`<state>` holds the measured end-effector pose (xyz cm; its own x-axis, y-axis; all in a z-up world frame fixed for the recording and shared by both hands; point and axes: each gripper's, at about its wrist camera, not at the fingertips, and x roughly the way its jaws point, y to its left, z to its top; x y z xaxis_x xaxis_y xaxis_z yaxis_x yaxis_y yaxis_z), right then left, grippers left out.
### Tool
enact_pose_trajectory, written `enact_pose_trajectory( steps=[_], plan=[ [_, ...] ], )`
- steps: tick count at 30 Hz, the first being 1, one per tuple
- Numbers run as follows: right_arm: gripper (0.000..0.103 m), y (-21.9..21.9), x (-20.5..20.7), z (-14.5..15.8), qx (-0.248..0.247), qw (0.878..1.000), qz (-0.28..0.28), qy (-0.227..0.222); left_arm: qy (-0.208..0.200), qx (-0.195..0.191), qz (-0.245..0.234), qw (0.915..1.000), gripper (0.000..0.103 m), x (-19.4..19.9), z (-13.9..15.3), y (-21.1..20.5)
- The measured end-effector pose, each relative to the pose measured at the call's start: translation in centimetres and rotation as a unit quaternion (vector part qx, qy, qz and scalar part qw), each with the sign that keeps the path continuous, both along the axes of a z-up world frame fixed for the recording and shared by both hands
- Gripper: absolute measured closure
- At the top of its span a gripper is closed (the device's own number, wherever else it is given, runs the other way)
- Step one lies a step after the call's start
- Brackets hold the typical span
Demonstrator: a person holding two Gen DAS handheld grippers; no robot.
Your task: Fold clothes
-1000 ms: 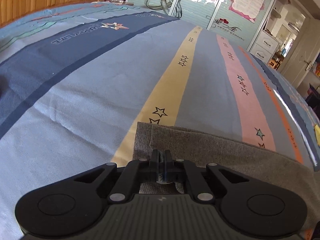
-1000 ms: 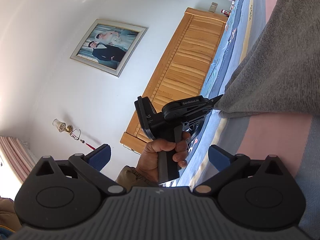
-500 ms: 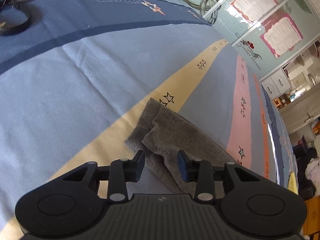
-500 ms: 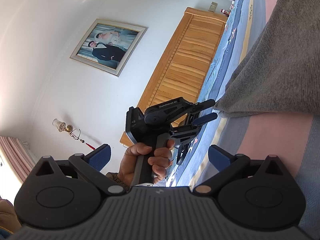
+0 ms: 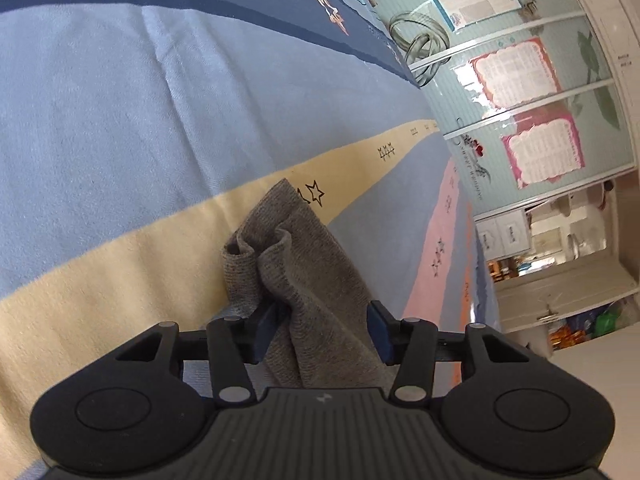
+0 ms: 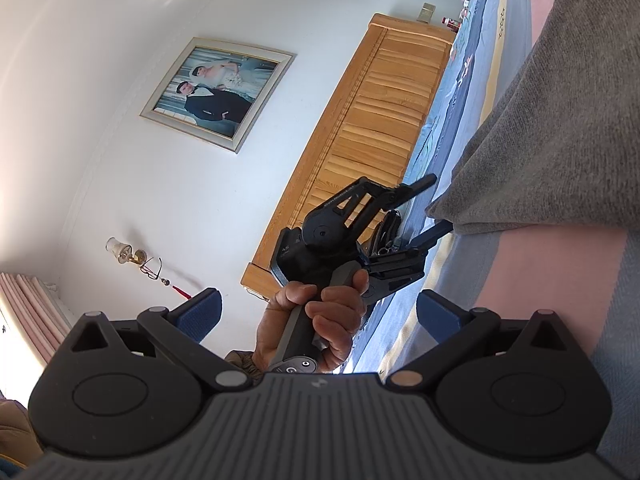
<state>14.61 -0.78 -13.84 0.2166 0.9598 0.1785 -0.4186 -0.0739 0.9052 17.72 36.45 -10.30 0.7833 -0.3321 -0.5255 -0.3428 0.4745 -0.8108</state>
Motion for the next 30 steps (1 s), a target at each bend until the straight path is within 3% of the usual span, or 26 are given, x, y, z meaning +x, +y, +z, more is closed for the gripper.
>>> enact_pose_trajectory(
  steps=[8,12,20,26,30],
  plan=[
    [0.000,0.0,0.1,-0.1,0.002,1.000,0.001,0.001,-0.030,-0.007,-0.001,0.9995,0.049,0.0,1.2,-0.9],
    [0.000,0.0,0.0,-0.1,0.002,1.000,0.001,0.001,-0.012,-0.018,0.001,0.9998,0.048,0.7,0.2,-1.2],
    [0.000,0.0,0.0,-0.1,0.001,1.000,0.002,0.001,-0.041,-0.104,0.033,0.9932,0.043,2.3,-2.8,-0.5],
    [0.000,0.0,0.1,-0.2,0.003,1.000,0.003,0.002,-0.006,-0.057,0.026,0.9981,0.043,1.5,-1.9,-1.1],
    [0.000,0.0,0.1,-0.1,0.002,1.000,0.003,0.002,0.006,-0.063,0.030,0.9975,0.043,1.1,-2.0,-0.6]
  ],
)
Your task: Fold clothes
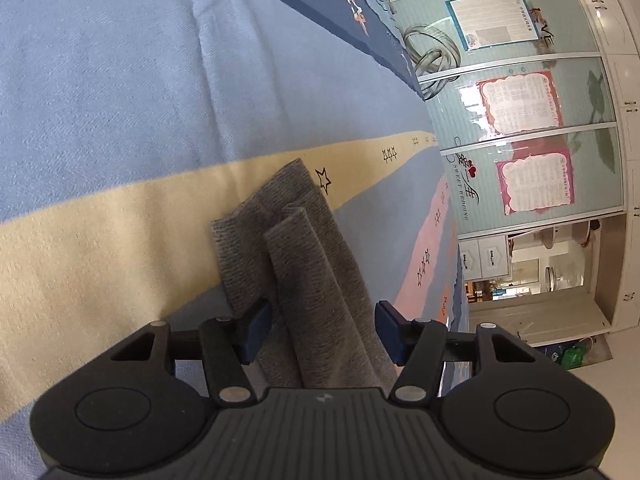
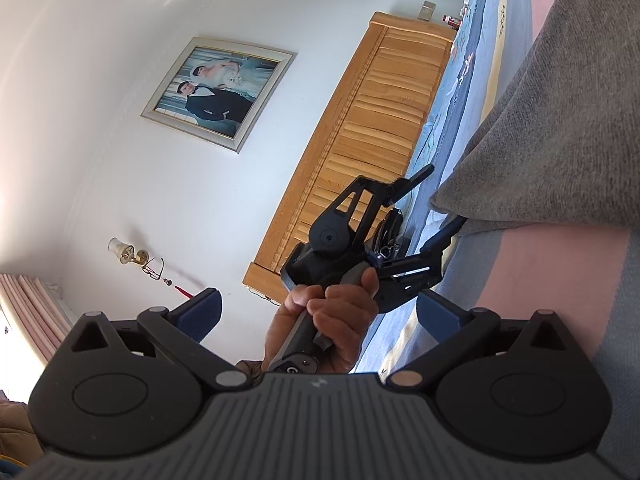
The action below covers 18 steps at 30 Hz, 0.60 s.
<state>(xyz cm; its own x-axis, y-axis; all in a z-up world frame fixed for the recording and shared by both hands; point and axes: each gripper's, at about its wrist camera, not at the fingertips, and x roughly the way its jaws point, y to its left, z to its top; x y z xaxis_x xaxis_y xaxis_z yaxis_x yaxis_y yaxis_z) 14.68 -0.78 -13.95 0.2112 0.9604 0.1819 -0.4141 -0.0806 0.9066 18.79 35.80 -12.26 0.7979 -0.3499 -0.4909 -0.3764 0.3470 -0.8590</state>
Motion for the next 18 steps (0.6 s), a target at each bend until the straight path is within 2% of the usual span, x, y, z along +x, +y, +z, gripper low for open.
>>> enact_pose_trajectory(
  steps=[2,6,12,14,15,17,18],
  plan=[
    [0.000,0.0,0.0,0.1,0.000,1.000,0.000,0.000,0.002,-0.007,0.009,0.9999,0.039,0.1,0.0,-0.2],
    [0.000,0.1,0.0,0.2,0.000,1.000,0.000,0.000,-0.006,-0.042,0.042,0.9982,0.038,0.3,-0.9,-0.2],
    [0.000,0.2,0.0,0.2,-0.001,1.000,0.000,0.000,-0.055,-0.095,0.099,0.9890,0.038,0.1,-2.1,-0.5],
    [0.000,0.2,0.0,0.2,-0.001,1.000,0.000,0.000,-0.067,-0.084,0.099,0.9892,0.038,-0.2,-1.8,-0.5],
    [0.000,0.2,0.0,0.2,-0.001,1.000,0.000,0.000,-0.074,-0.065,0.095,0.9905,0.038,-0.2,-1.4,-0.6],
    [0.000,0.2,0.0,0.1,-0.001,1.000,0.001,-0.001,-0.074,-0.003,0.083,0.9938,0.038,0.1,-0.5,-0.6],
    [0.000,0.2,0.0,0.1,-0.002,1.000,0.001,-0.001,-0.067,0.025,0.072,0.9949,0.045,0.5,-0.2,-0.6]
  ],
)
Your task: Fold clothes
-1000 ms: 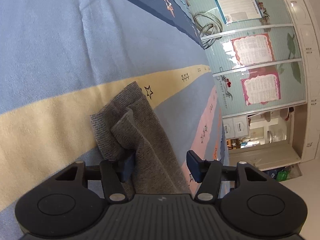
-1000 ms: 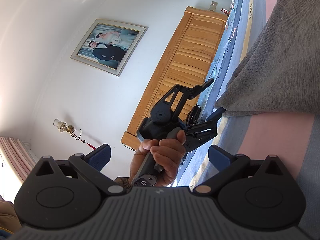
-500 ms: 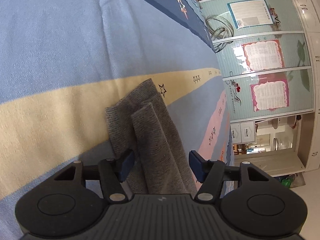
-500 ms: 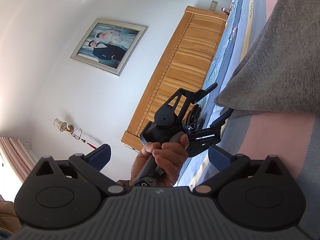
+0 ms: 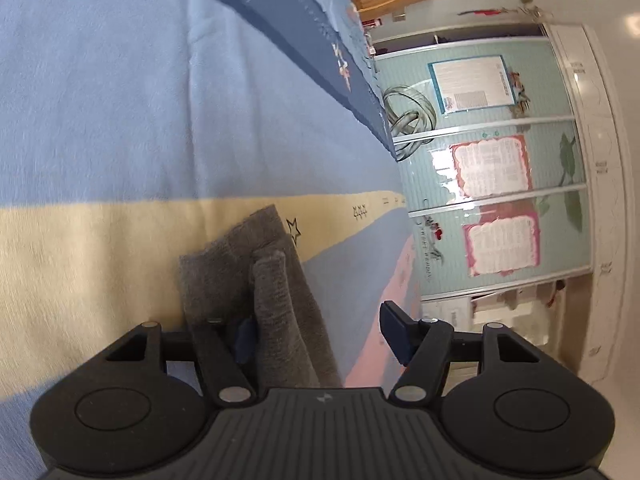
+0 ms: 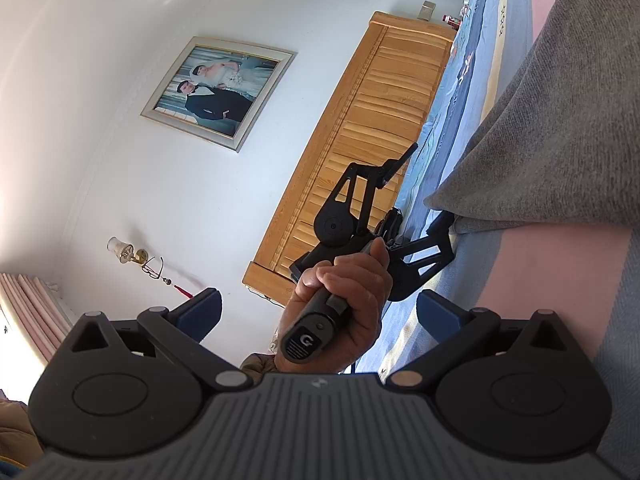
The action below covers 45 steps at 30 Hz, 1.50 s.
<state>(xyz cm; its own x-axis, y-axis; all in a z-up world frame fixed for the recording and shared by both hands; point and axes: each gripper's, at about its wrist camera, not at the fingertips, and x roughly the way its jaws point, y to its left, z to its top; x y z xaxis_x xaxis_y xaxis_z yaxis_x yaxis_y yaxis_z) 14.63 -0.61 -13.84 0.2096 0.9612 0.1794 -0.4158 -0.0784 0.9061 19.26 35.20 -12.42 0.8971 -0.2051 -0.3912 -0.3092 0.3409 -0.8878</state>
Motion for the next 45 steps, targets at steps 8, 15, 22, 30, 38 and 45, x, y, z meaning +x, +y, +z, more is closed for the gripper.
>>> enact_pose_trajectory(
  steps=[8,15,22,30,38,45],
  plan=[
    [0.000,0.0,0.0,0.0,-0.001,1.000,0.000,-0.001,0.067,0.225,-0.096,0.9672,0.100,1.3,2.8,-0.9],
    [0.000,0.1,-0.1,0.2,-0.002,1.000,0.000,-0.002,0.086,0.483,-0.144,0.8593,0.100,1.3,6.8,-5.8],
    [0.000,0.1,-0.2,0.3,-0.003,1.000,0.000,-0.003,0.093,0.498,-0.138,0.8512,0.100,0.9,6.7,-5.4],
    [0.000,0.1,-0.2,0.4,-0.004,1.000,0.001,-0.004,0.099,0.450,-0.115,0.8799,0.086,1.8,4.5,-3.3],
    [0.000,0.0,-0.1,0.1,0.000,1.000,0.001,0.000,0.146,0.427,-0.013,0.8922,0.045,-1.0,5.6,1.1],
    [0.000,0.0,0.0,0.1,0.003,1.000,0.001,0.003,0.018,0.335,-0.090,0.9377,0.024,-2.6,8.5,-1.3]
  ],
)
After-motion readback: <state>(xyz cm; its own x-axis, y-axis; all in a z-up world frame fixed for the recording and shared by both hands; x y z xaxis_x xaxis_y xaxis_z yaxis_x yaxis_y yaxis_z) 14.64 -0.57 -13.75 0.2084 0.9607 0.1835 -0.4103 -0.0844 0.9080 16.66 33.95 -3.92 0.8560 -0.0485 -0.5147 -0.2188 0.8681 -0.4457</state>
